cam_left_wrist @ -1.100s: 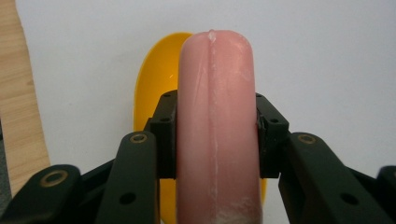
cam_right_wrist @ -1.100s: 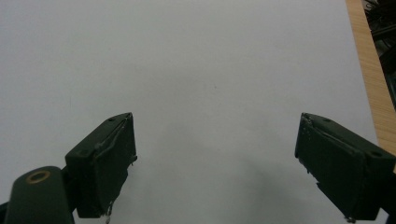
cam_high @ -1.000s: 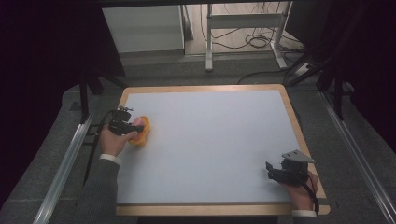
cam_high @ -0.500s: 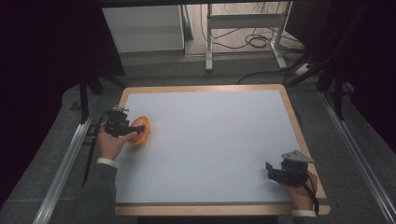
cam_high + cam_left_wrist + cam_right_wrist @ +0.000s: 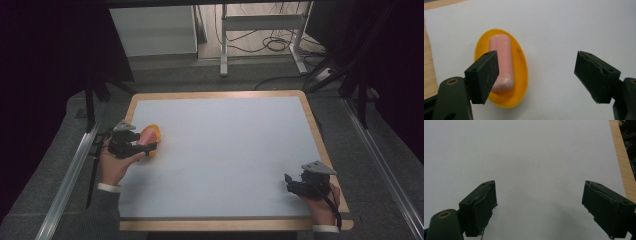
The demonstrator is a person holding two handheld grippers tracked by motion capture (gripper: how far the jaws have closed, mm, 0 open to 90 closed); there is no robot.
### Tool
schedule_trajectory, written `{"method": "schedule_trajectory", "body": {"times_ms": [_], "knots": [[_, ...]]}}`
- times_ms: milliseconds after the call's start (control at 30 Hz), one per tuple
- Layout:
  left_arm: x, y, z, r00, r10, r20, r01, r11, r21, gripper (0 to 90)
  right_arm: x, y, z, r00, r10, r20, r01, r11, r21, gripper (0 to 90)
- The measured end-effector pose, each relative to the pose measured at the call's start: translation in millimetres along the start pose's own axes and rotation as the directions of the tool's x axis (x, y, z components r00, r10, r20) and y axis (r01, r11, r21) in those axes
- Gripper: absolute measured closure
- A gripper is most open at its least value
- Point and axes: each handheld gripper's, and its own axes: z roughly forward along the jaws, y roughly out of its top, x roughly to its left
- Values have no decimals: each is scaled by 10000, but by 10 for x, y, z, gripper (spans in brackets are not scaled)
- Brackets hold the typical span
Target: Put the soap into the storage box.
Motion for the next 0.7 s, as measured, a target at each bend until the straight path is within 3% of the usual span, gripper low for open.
{"method": "schedule_trajectory", "body": {"times_ms": [267, 467, 600, 700], "knots": [[-145, -255, -50, 9987, 34, 509, -21, 9997, -258, 203, -5, 4, -27, 10000, 38, 22, -38, 10000, -75, 121], [-213, -485, -35, 9947, -254, 999, 318, 9975, -635, 215, -1, 1, -25, 10000, 42, 18, -42, 10000, -70, 121], [-288, -626, -4, 9922, -265, 1219, 344, 9974, -635, 224, 7, 2, -15, 10000, -11, -18, 11, 10000, -60, 121], [-342, -696, 41, 9925, -124, 1214, 168, 9992, -353, 224, 14, 5, -21, 10000, -31, -17, 31, 10000, -72, 121]]}}
